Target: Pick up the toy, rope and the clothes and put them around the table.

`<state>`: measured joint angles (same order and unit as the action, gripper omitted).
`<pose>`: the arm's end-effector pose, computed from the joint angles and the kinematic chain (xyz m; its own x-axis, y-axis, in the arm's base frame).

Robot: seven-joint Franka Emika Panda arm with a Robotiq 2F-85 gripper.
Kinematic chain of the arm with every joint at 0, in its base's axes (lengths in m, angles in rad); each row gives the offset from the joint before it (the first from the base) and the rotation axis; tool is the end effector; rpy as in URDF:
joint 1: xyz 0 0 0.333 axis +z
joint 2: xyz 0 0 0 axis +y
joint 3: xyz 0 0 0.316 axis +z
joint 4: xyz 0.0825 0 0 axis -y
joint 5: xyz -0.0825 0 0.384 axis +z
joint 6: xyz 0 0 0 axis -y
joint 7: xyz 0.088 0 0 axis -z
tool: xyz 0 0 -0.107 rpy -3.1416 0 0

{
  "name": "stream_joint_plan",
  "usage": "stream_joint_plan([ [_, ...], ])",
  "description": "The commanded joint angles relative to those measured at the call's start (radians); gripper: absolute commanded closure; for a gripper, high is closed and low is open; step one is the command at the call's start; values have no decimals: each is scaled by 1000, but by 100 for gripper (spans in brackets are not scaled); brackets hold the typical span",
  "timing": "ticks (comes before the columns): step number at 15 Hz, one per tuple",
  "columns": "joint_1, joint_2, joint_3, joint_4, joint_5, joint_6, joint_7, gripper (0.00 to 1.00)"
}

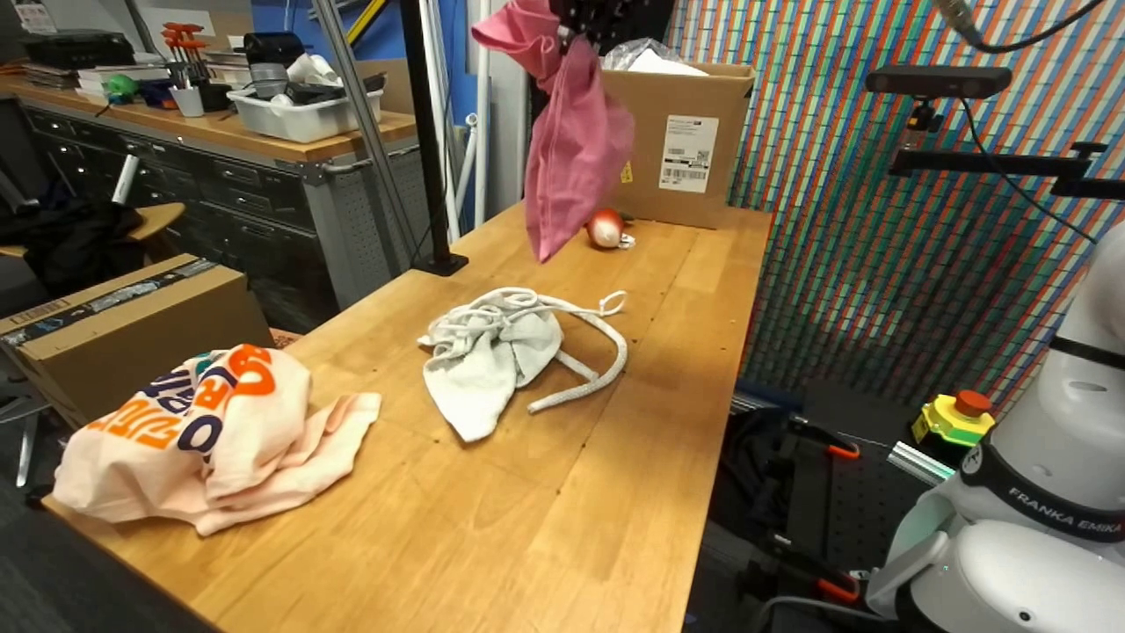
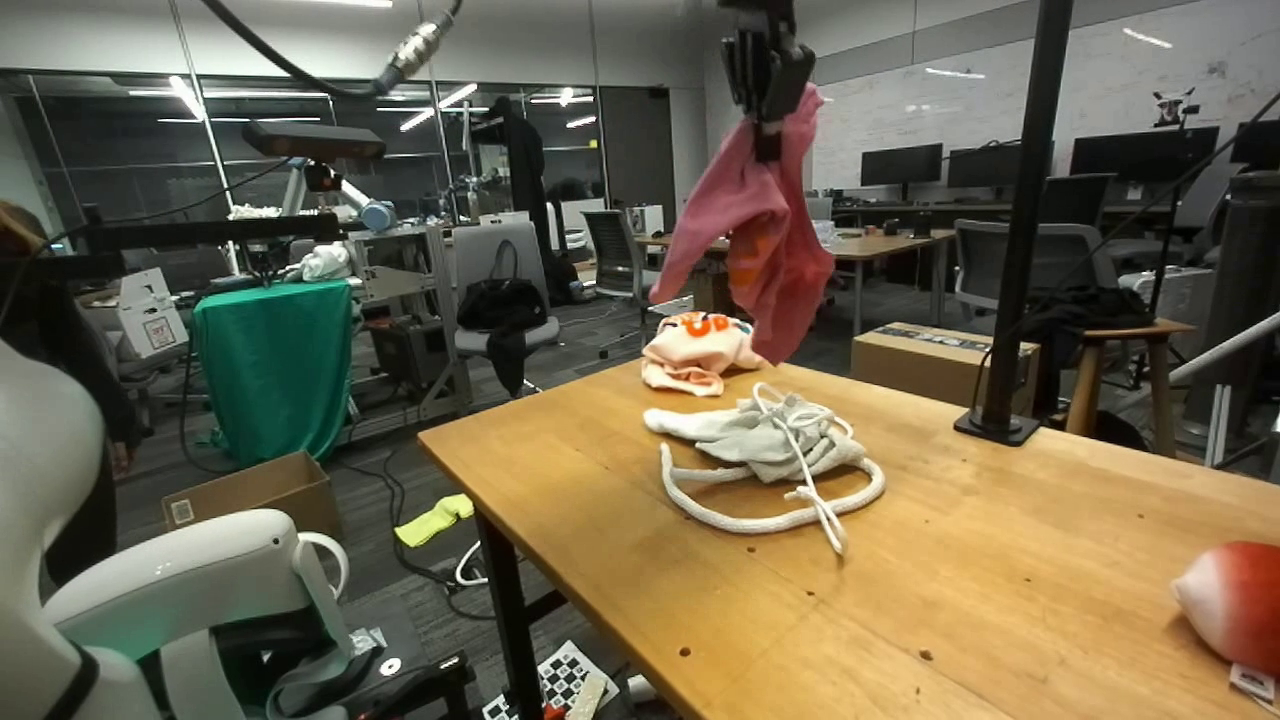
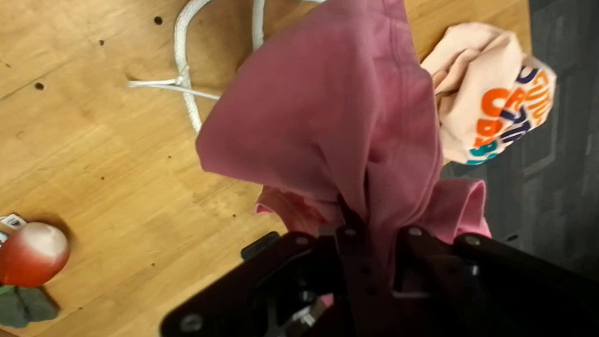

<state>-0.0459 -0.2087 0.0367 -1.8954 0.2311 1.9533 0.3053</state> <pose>0.5197 0.0122 0.6183 0.9073 -0.3819 0.1762 -0.3240 -0.9017 -0.2863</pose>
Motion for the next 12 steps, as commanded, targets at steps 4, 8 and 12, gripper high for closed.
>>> stream_joint_plan([
  [4,-46,211,-65,82,-141,147,111,90],
  [8,-63,333,-126,169,-231,179,169,90],
  [12,-73,449,-184,298,-282,156,212,90],
])
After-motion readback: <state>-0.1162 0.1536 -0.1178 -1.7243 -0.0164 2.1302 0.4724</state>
